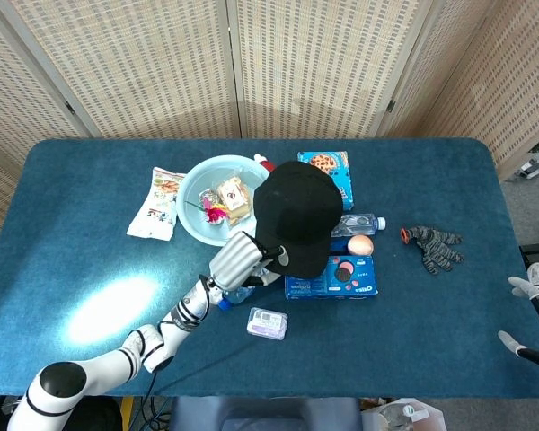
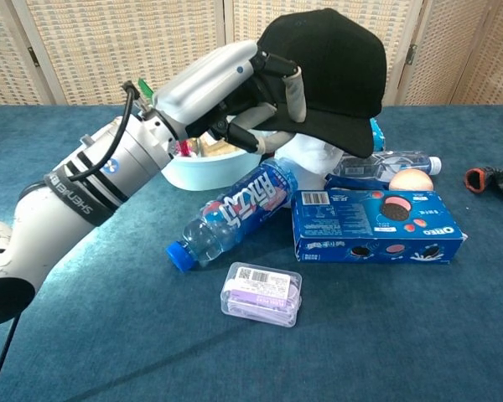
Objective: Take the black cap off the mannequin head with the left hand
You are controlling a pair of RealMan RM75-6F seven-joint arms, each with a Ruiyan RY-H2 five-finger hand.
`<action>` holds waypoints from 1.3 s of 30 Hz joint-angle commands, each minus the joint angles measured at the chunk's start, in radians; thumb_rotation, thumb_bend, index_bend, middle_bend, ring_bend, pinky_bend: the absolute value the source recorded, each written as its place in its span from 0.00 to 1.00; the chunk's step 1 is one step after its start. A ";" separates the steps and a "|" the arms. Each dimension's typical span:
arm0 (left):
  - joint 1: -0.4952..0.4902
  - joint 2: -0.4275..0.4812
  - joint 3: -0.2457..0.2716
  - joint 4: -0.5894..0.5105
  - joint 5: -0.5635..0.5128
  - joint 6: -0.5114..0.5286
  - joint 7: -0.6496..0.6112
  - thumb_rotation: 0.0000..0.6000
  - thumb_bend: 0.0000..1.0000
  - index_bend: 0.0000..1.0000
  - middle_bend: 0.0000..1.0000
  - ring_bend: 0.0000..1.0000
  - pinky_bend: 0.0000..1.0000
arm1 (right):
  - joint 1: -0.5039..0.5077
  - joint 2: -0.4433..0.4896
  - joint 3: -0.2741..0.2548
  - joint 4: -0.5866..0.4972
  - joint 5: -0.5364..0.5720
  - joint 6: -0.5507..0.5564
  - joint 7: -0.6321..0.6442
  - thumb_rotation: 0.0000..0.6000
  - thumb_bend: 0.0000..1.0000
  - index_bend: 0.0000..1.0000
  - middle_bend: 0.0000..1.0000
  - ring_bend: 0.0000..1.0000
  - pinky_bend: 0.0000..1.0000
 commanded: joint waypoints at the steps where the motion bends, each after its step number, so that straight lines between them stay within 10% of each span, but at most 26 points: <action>1: 0.002 0.007 -0.021 -0.043 -0.029 -0.010 0.009 1.00 0.37 0.63 0.98 0.99 1.00 | 0.000 0.000 0.001 0.000 -0.001 0.001 0.000 1.00 0.02 0.25 0.36 0.26 0.27; 19: -0.023 0.112 -0.147 -0.332 -0.158 -0.097 0.081 1.00 0.43 0.69 1.00 1.00 1.00 | -0.005 -0.004 0.004 0.013 -0.005 0.011 0.016 1.00 0.02 0.25 0.36 0.26 0.27; 39: -0.083 0.141 -0.361 -0.407 -0.391 -0.185 0.112 1.00 0.43 0.68 1.00 1.00 1.00 | -0.009 -0.013 0.008 0.046 0.000 0.014 0.049 1.00 0.02 0.25 0.36 0.26 0.27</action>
